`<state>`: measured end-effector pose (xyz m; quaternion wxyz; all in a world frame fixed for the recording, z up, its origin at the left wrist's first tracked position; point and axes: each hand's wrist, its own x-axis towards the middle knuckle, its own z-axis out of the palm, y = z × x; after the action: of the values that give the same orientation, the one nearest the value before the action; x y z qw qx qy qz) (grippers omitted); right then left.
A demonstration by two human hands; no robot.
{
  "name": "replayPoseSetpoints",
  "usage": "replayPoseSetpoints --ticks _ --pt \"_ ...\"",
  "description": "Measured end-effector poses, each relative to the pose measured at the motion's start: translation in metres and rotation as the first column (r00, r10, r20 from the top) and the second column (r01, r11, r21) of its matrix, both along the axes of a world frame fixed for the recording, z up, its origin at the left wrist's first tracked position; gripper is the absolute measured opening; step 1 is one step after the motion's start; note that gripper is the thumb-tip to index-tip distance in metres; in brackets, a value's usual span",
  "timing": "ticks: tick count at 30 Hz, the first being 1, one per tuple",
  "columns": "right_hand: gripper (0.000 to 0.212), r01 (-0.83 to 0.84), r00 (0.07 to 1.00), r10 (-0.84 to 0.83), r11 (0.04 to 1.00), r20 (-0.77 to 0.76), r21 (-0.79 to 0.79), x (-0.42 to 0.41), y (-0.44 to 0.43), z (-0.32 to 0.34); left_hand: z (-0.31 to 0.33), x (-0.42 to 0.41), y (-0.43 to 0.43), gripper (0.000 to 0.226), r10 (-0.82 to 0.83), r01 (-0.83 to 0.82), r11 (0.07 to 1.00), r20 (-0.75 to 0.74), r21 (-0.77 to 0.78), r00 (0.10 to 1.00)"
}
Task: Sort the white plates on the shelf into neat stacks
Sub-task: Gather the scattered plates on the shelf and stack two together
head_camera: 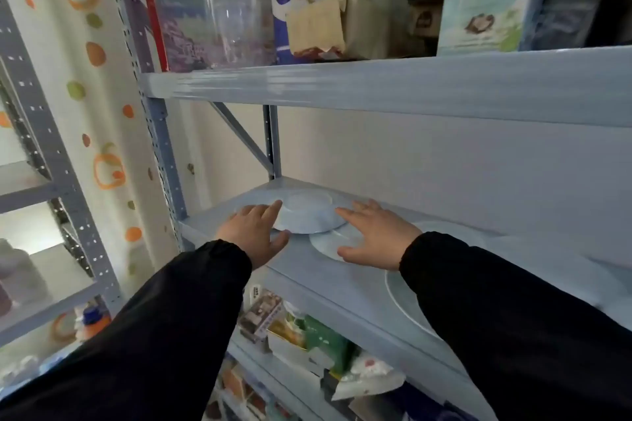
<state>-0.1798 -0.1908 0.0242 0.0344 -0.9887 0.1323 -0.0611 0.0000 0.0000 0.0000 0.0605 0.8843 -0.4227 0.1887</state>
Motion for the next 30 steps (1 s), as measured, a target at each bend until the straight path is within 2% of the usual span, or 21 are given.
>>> replayPoseSetpoints --ticks 7,13,16,20,22,23,25,27,30 --pt "0.078 0.117 0.993 -0.117 0.993 -0.004 0.021 0.037 0.001 -0.015 -0.018 0.059 -0.041 0.074 -0.152 0.157 0.980 -0.055 0.120 0.987" --pt "0.078 0.189 0.982 -0.188 0.981 -0.023 0.048 0.047 0.001 -0.024 -0.034 0.077 -0.074 0.076 -0.220 0.241 0.933 -0.107 0.268 0.970" --pt "0.079 0.205 0.978 -0.203 0.978 -0.037 0.043 0.050 -0.004 -0.024 -0.037 0.079 -0.086 0.074 -0.238 0.248 0.934 -0.072 0.257 0.969" --pt "0.077 0.193 0.981 -0.193 0.981 0.007 0.032 0.053 -0.005 -0.015 -0.035 0.073 -0.088 0.075 -0.220 0.193 0.949 0.086 0.248 0.972" --pt "0.078 0.177 0.981 -0.179 0.984 0.069 0.035 0.052 -0.005 -0.011 -0.022 0.078 -0.082 0.069 -0.189 0.170 0.974 0.119 0.150 0.975" --pt "0.079 0.168 0.979 -0.171 0.985 0.112 0.038 0.052 -0.005 -0.008 -0.011 0.083 -0.077 0.064 -0.162 0.158 0.986 0.087 0.049 0.983" --pt "0.079 0.152 0.970 -0.158 0.987 0.186 0.042 0.052 -0.005 -0.003 0.015 0.098 -0.063 0.053 -0.095 0.074 0.970 -0.085 -0.230 0.992" --pt "0.078 0.141 0.964 -0.150 0.988 0.218 0.058 0.054 -0.003 0.000 0.032 0.117 -0.048 0.043 -0.086 -0.060 0.864 -0.262 -0.500 0.961" --pt "0.077 0.136 0.968 -0.149 0.988 0.202 0.077 0.057 -0.001 -0.002 0.033 0.139 -0.029 0.034 -0.164 -0.260 0.676 -0.485 -0.689 0.859"
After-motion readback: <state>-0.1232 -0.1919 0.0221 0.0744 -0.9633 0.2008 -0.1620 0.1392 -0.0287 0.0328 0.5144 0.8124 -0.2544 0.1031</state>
